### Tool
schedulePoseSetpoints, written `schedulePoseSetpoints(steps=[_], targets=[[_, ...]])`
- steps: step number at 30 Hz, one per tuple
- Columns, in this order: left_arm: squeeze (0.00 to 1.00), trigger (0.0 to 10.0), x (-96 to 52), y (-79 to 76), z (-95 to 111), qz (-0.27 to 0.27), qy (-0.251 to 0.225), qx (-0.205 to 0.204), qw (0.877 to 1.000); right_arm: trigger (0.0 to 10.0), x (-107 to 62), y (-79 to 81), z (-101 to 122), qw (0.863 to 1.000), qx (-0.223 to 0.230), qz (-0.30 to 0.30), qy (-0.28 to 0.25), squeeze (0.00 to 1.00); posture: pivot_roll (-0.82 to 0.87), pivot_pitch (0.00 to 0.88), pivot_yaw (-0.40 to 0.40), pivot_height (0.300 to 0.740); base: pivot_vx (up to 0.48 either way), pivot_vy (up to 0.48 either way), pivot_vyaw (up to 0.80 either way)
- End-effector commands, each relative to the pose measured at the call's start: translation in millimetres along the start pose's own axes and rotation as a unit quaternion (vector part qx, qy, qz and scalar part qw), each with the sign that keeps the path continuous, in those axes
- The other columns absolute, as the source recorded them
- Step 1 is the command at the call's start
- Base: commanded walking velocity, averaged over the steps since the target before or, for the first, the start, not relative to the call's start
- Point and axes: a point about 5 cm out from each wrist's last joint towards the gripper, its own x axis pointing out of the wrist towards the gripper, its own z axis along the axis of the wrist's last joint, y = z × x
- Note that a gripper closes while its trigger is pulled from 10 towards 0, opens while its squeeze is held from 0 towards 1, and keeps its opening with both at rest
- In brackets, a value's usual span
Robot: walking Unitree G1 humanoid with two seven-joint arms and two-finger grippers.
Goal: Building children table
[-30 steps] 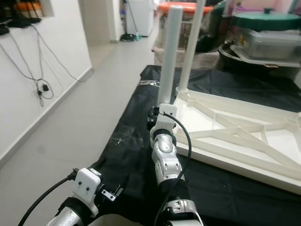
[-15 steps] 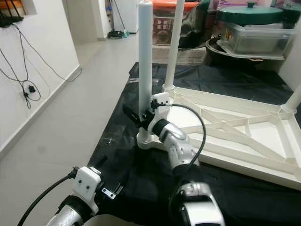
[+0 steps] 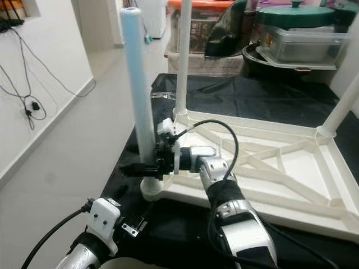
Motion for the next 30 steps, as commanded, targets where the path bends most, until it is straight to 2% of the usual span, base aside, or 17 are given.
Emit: schedulePoseSetpoints(steps=[1,4,11,12,13,15,16,17,18,19,20,23,25,26,28,29,30], targets=[[0.00,10.0,-1.6,-1.2,-4,0.000,0.012,-0.004,1.000,0.0,12.8,2.9,3,0.999,-0.005,0.037,-0.004,0.00,0.01,0.000,-0.014,0.740,0.000,0.000,0.00],[0.00,10.0,-1.7,-1.7,-4,-0.001,0.012,-0.005,1.000,0.0,12.0,4.1,1,0.999,-0.004,0.049,-0.002,0.00,0.01,0.000,-0.016,0.740,0.000,0.000,0.00],[0.00,10.0,-1.7,-1.9,-4,-0.002,0.012,-0.007,1.000,0.0,8.8,2.8,-8,0.999,-0.020,0.016,-0.020,0.00,0.00,0.000,-0.013,0.740,0.000,0.000,0.00],[0.00,10.0,-1.8,-1.9,-5,-0.003,0.012,-0.007,1.000,0.0,9.7,-0.5,-14,0.998,-0.036,-0.050,-0.026,0.00,0.00,0.000,-0.013,0.740,0.000,0.000,0.00],[0.00,10.0,-1.8,-2.0,-5,-0.003,0.013,-0.007,1.000,0.0,9.7,-4.0,-20,0.990,-0.055,-0.127,-0.033,0.00,0.00,0.000,-0.013,0.740,0.000,0.000,0.00],[0.00,10.0,-2.3,-1.8,-5,-0.005,0.013,-0.008,1.000,0.0,5.1,-16.6,-25,0.956,-0.041,-0.286,-0.042,0.00,-0.01,0.000,-0.004,0.740,0.000,0.000,0.00],[0.00,10.0,-2.3,-1.7,-5,-0.005,0.013,-0.008,1.000,0.0,2.8,-19.8,-26,0.942,-0.038,-0.330,-0.042,0.00,-0.01,0.000,-0.004,0.740,0.000,0.000,0.00],[0.00,10.0,-2.3,-1.7,-5,-0.005,0.013,-0.008,1.000,0.0,2.8,-19.8,-26,0.942,-0.038,-0.330,-0.042,0.00,-0.01,0.000,-0.004,0.740,0.000,0.000,0.00],[0.00,10.0,-2.3,-1.6,-5,-0.006,0.013,-0.008,1.000,0.0,1.4,-21.5,-27,0.934,-0.038,-0.353,-0.042,0.00,-0.01,0.000,-0.004,0.740,0.000,0.000,0.00],[0.00,10.0,-2.4,-0.9,-5,-0.007,0.014,-0.009,1.000,0.0,-12.3,-29.8,-34,0.879,-0.016,-0.476,-0.028,0.00,-0.02,0.000,0.001,0.740,0.000,0.000,0.00],[0.00,10.0,-2.4,-0.9,-5,-0.007,0.014,-0.009,1.000,0.0,-12.3,-29.8,-34,0.879,-0.016,-0.476,-0.028,0.00,-0.02,0.000,0.001,0.740,0.000,0.000,0.00],[0.00,10.0,-1.9,-0.3,-6,-0.010,0.015,-0.008,1.000,0.0,-40.8,-27.9,-44,0.750,-0.007,-0.661,-0.005,0.00,-0.02,0.000,0.001,0.740,0.000,0.000,0.00],[0.00,10.0,-1.7,0.2,-6,-0.010,0.015,-0.007,1.000,0.0,-51.9,-20.1,-46,0.681,-0.003,-0.732,-0.010,0.00,-0.02,0.000,0.001,0.740,0.000,0.000,0.00],[0.00,10.0,-1.7,0.2,-6,-0.010,0.015,-0.007,1.000,0.0,-51.9,-20.1,-46,0.681,-0.003,-0.732,-0.010,0.00,-0.02,0.000,0.001,0.740,0.000,0.000,0.00],[0.00,10.0,-1.7,0.5,-6,-0.008,0.015,-0.004,1.000,0.0,-54.9,-12.1,-47,0.634,0.007,-0.773,-0.023,0.00,-0.01,0.000,-0.004,0.740,0.000,0.000,0.00],[0.00,10.0,-1.6,0.6,-6,-0.007,0.014,-0.004,1.000,0.0,-54.6,-9.7,-47,0.621,0.011,-0.783,-0.027,0.00,-0.01,0.000,-0.004,0.740,0.000,0.000,0.00],[0.00,10.0,-1.6,0.6,-6,-0.007,0.014,-0.004,1.000,0.0,-54.6,-9.7,-47,0.621,0.011,-0.783,-0.027,0.00,-0.01,0.000,-0.004,0.740,0.000,0.000,0.00]])
